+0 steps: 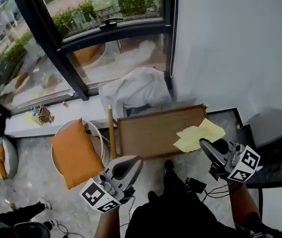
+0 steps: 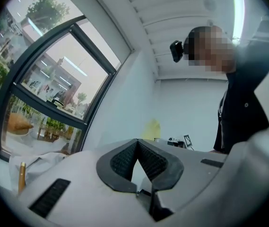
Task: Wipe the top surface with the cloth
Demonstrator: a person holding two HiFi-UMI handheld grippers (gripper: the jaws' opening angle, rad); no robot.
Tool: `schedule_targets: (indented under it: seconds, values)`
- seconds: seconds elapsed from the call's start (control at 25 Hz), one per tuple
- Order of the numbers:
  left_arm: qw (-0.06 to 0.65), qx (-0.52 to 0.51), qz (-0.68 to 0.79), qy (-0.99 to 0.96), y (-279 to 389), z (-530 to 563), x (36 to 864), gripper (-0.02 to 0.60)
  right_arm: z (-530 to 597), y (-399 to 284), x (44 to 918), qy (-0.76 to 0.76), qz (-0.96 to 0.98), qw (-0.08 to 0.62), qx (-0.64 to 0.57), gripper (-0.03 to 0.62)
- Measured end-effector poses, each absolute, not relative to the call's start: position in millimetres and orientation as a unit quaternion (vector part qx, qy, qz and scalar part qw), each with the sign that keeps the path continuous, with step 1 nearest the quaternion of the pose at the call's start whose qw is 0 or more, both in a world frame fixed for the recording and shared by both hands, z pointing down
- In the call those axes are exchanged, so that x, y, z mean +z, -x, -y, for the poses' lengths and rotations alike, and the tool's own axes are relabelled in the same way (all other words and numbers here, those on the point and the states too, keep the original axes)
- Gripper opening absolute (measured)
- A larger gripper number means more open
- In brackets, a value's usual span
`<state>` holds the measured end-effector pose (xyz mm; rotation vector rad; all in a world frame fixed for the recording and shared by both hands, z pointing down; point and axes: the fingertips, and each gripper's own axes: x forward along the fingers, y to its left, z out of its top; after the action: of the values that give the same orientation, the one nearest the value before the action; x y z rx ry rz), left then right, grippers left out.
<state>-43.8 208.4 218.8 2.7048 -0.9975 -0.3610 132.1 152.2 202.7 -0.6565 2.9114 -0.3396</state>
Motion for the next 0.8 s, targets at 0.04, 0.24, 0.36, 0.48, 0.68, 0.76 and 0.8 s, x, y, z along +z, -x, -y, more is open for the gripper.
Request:
schedule_targets:
  seconds: [0.04, 0.24, 0.36, 0.48, 0.68, 0.76, 0.8]
  values:
    - [0.117, -0.128, 0.343, -0.923, 48.7, -223.1, 219.3, 0.008, -167.7, -127.0, 207.8, 0.219, -0.967, 0.061, -0.115, 0.032]
    - [0.126, -0.147, 0.353, -0.915, 64.8, -278.5, 225.5, 0.008, -227.5, -104.7, 223.3, 0.200, -0.971, 0.023, -0.131, 0.032]
    - [0.137, -0.157, 0.350, -0.913, 62.0, -300.1, 229.1, 0.008, -254.0, -94.7, 219.3, 0.175, -0.976, 0.013, -0.127, 0.032]
    - [0.136, -0.154, 0.349, -0.914, 51.1, -310.4, 226.3, 0.008, -270.1, -90.4, 217.1, 0.142, -0.983, -0.004, -0.116, 0.032]
    - [0.148, -0.172, 0.343, -0.912, 26.3, -324.7, 205.1, 0.008, -283.7, -108.7, 219.3, 0.084, -0.993, -0.067, -0.054, 0.032]
    - [0.150, -0.162, 0.338, -0.915, 5.3, -333.7, 202.8, 0.008, -300.8, -124.1, 205.4, 0.054, -0.996, -0.060, -0.044, 0.032]
    - [0.152, -0.155, 0.334, -0.917, -5.4, -337.9, 205.0, 0.008, -311.5, -131.3, 199.8, 0.042, -0.997, -0.051, -0.040, 0.032]
